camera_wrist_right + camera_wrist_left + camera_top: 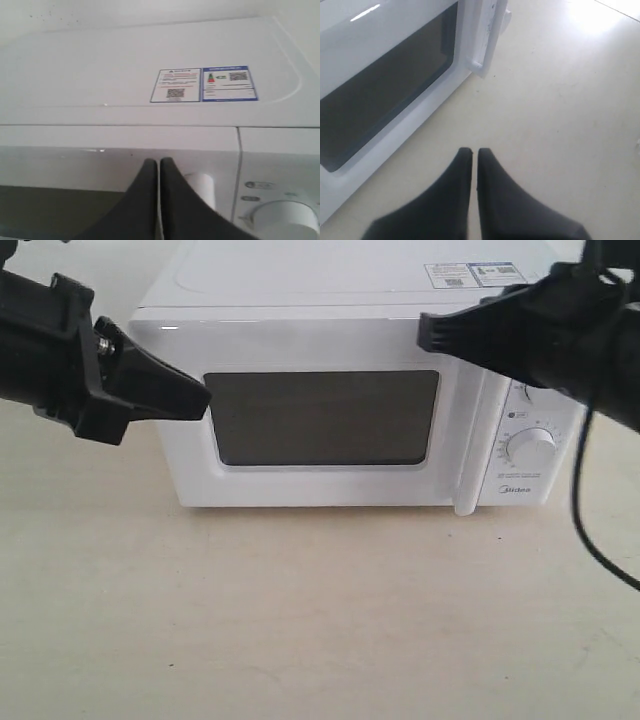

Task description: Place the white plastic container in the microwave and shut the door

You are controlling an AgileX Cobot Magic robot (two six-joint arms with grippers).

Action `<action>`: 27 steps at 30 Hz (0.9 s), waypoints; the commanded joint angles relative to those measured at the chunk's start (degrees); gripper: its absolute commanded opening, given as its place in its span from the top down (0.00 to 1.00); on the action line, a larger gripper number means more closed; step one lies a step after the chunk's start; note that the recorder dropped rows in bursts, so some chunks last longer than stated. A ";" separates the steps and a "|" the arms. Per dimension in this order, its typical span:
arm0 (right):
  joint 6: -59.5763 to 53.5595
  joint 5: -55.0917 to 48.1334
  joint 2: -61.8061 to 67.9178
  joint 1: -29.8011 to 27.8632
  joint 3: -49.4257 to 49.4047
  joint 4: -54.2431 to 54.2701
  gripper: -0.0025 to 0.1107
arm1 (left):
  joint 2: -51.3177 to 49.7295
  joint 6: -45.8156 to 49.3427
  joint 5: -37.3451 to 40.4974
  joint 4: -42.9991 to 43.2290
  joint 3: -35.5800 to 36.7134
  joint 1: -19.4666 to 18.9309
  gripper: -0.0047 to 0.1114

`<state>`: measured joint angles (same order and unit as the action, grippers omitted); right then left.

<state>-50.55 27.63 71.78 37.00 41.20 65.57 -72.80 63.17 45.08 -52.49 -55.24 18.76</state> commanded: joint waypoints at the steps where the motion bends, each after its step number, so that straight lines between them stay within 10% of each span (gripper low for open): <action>1: -8.79 -0.04 -10.40 -0.46 -6.94 6.05 0.98 | 2.61 -4.37 0.99 1.49 -0.38 0.45 0.92; 27: -18.77 0.54 -56.82 -0.46 -23.02 15.28 0.98 | 13.96 -10.84 4.25 -12.53 -0.38 0.45 0.92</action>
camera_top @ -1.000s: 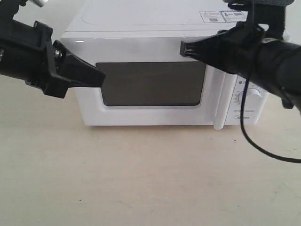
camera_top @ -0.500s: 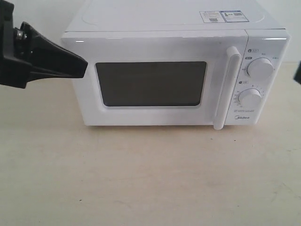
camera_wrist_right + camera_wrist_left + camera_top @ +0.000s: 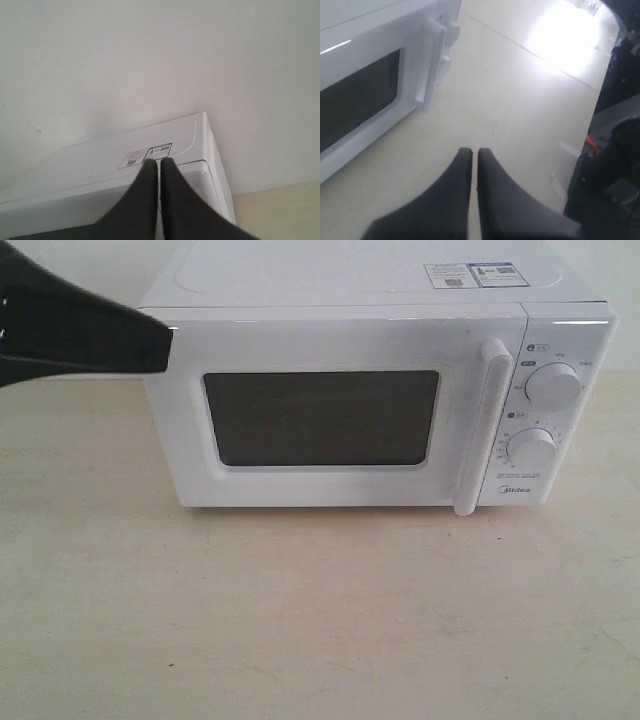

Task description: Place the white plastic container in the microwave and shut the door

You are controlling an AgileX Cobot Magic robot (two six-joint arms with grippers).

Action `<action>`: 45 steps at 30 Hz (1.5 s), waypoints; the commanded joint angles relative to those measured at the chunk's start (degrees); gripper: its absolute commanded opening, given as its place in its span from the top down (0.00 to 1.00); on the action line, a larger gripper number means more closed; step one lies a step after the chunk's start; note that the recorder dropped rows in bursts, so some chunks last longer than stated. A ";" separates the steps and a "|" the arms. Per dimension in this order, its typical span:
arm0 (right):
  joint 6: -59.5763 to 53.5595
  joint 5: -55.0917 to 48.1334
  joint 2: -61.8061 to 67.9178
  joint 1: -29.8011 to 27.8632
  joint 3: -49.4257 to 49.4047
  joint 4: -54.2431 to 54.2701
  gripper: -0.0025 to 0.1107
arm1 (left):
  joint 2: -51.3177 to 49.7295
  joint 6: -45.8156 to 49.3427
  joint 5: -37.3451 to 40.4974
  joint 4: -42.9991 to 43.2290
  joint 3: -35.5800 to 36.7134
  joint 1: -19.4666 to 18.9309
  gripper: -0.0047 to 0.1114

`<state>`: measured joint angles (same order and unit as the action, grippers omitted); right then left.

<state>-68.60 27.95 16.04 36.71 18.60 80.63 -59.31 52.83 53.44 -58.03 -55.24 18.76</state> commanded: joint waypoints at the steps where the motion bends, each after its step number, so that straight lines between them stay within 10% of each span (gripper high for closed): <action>1: -0.11 0.23 -1.08 -0.16 -0.42 0.22 0.98 | 0.46 -0.50 -4.50 -8.33 -0.38 0.45 0.92; 14: 0.17 0.23 -1.08 -0.16 -0.42 0.22 0.98 | 1.22 -0.13 -5.20 -5.33 -0.66 0.45 0.92; 17: 0.02 0.23 -1.08 -0.16 -0.42 0.22 0.98 | 5.67 -5.67 -5.33 12.19 -1.08 -0.14 0.92; 29: 0.34 0.54 -1.08 -0.16 -0.42 0.22 0.98 | 40.59 -76.63 -7.39 77.24 10.28 -10.21 0.92; 45: 0.49 0.54 -1.08 -0.16 -0.42 0.22 0.98 | 59.31 -99.64 -59.51 81.46 55.24 -14.93 0.92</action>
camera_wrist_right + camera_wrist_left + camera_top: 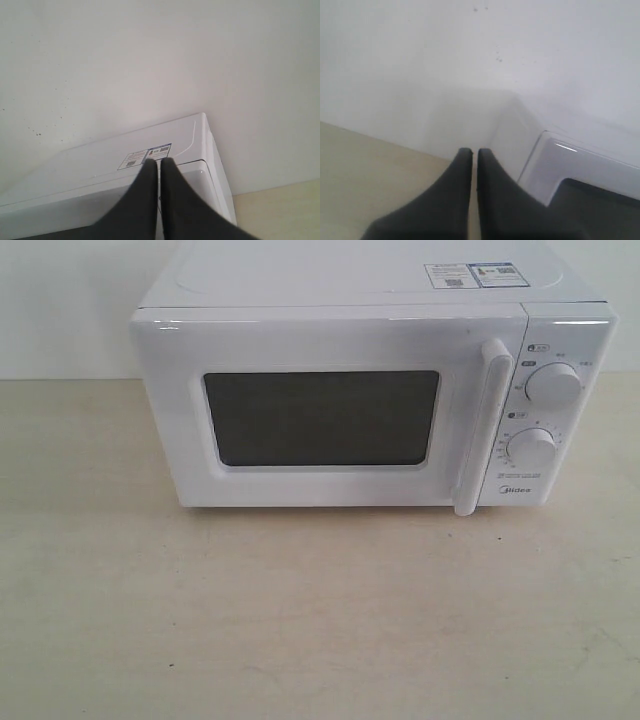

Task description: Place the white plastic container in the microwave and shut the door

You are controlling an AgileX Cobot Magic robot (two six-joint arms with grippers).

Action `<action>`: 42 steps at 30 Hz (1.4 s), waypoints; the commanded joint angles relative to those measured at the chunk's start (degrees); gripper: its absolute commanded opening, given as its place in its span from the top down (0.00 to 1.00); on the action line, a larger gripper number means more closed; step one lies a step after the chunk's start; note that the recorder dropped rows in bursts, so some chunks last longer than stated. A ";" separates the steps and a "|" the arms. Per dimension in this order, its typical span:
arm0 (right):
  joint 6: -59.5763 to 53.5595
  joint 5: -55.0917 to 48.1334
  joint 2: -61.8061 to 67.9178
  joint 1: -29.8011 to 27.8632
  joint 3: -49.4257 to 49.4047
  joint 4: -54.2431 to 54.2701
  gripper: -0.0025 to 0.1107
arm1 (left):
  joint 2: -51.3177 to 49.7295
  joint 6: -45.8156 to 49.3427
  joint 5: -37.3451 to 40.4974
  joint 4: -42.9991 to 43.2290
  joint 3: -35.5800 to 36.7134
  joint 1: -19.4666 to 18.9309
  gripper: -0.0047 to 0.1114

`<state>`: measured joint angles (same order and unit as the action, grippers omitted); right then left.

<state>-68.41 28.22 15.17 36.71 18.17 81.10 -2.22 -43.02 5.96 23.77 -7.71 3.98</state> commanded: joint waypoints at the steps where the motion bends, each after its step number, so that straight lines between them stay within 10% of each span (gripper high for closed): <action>1: 0.30 0.27 -0.22 -0.16 0.01 -0.25 0.98 | 2.22 -3.93 -13.36 -0.45 7.71 -0.16 0.92; 13: 0.32 0.40 -0.22 -0.16 0.01 -0.25 0.98 | 2.22 -3.43 11.49 1.36 7.71 -0.30 0.92; 28: 0.32 0.40 -0.22 -0.16 0.01 -0.25 0.98 | 2.22 6.49 -6.75 -14.27 7.71 -0.30 0.92; 34: 0.32 0.41 -0.22 -0.16 0.01 -0.39 0.98 | 2.22 31.91 2.61 -27.17 7.71 -0.30 0.92; 42: 0.32 0.41 -0.22 -0.16 0.01 -0.39 0.98 | 2.22 32.62 11.67 -22.45 7.71 -0.30 0.92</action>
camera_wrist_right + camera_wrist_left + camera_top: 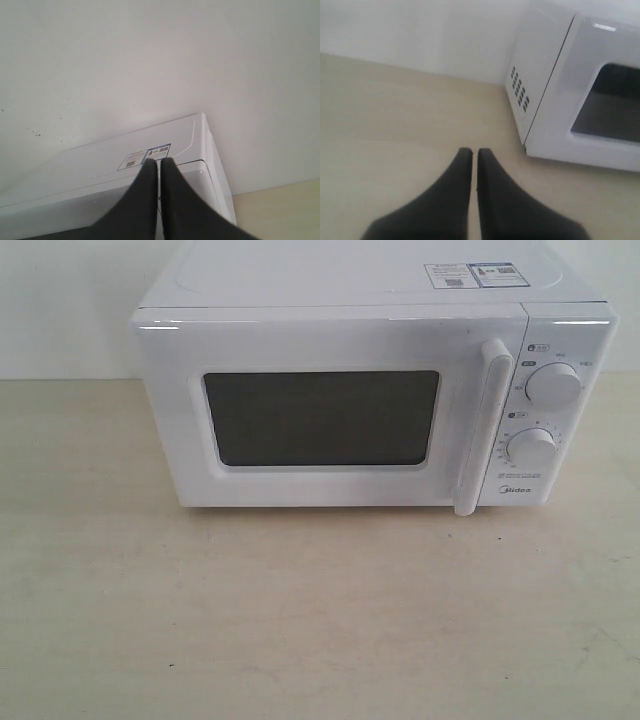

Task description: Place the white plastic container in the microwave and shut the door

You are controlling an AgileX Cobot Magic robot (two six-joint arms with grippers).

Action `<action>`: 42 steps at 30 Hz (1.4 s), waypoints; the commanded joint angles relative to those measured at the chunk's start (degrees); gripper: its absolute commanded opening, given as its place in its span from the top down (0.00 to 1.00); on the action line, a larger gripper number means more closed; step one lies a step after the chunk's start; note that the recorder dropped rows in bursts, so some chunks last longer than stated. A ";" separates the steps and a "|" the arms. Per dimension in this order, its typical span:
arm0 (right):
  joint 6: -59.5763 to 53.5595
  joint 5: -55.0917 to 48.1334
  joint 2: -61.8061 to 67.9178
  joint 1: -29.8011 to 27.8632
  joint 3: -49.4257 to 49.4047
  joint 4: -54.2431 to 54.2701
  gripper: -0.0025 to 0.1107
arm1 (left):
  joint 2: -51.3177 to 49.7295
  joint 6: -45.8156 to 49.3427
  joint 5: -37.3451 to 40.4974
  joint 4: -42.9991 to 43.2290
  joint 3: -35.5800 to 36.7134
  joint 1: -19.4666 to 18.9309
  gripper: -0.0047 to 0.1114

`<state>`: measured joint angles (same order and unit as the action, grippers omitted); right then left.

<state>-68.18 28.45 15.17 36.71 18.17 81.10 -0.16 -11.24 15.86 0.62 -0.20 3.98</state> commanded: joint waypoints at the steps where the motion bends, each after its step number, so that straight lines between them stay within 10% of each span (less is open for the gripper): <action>1: 0.09 0.18 -0.22 -0.16 0.01 -0.39 0.98 | 0.16 0.85 1.77 0.70 0.20 -0.30 0.92; 22: 0.09 0.09 -0.22 -0.16 0.01 -0.41 0.98 | 0.16 0.85 1.77 0.70 0.20 -0.30 0.92; 32: 2.32 -28.45 -15.17 -43.25 -12.75 3.67 0.98 | 0.16 0.85 1.77 0.70 0.20 -0.30 0.92; 42: 3.42 -29.21 -15.17 -48.02 -14.13 3.52 0.98 | 0.16 0.85 1.77 0.70 0.20 -0.30 0.92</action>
<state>-64.31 -1.01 0.33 -11.39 4.27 85.30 -0.16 -10.78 17.57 1.25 -0.20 3.98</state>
